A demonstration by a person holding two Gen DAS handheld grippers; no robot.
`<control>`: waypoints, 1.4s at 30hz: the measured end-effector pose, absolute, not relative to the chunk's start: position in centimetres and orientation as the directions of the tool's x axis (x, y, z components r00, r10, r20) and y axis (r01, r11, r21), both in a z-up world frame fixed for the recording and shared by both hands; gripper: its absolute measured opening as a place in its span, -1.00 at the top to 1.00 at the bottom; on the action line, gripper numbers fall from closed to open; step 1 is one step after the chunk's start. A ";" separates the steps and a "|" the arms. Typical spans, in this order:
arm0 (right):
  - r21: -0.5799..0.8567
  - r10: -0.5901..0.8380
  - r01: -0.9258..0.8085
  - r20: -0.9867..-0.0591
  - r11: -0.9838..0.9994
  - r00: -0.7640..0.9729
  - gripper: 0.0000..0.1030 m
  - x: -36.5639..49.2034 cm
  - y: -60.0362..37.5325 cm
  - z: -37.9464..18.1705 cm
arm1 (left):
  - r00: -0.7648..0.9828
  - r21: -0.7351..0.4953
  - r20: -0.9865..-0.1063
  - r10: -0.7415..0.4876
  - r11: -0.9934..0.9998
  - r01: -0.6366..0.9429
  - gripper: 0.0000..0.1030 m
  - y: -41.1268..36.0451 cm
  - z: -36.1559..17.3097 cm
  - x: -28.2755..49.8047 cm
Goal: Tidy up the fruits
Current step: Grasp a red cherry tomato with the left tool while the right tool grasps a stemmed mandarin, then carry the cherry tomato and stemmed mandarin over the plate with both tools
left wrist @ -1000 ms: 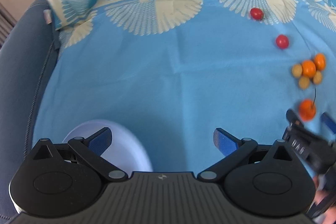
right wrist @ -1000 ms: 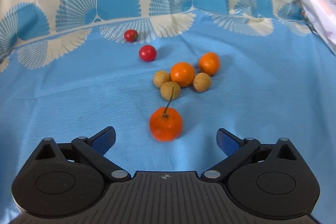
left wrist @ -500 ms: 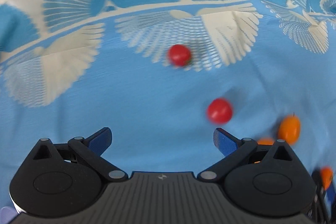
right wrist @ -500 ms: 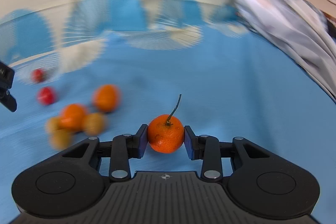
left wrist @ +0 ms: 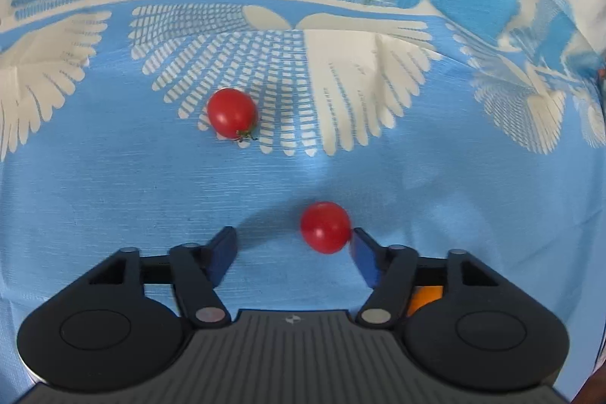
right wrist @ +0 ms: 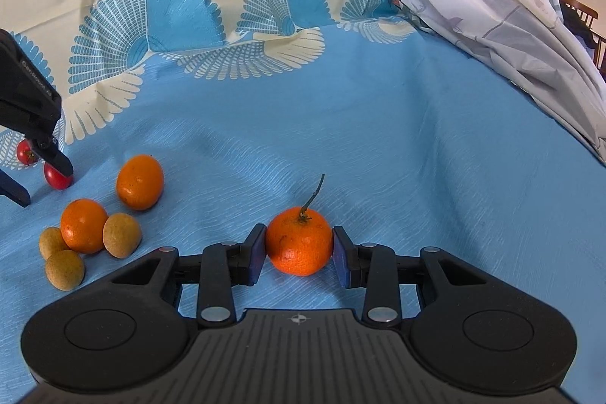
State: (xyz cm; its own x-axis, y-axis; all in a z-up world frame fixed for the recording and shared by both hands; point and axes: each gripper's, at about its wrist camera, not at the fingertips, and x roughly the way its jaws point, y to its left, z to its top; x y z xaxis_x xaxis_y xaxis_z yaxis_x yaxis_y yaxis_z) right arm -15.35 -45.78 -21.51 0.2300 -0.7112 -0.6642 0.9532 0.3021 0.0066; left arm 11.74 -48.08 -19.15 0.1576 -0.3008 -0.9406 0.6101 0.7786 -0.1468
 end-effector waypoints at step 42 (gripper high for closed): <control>0.225 -0.318 0.509 -0.559 0.831 0.766 0.26 -22.3 -21.2 -4.2 | 0.440 0.073 -0.879 -0.186 0.858 0.509 0.41 -2.1 -1.4 -5.4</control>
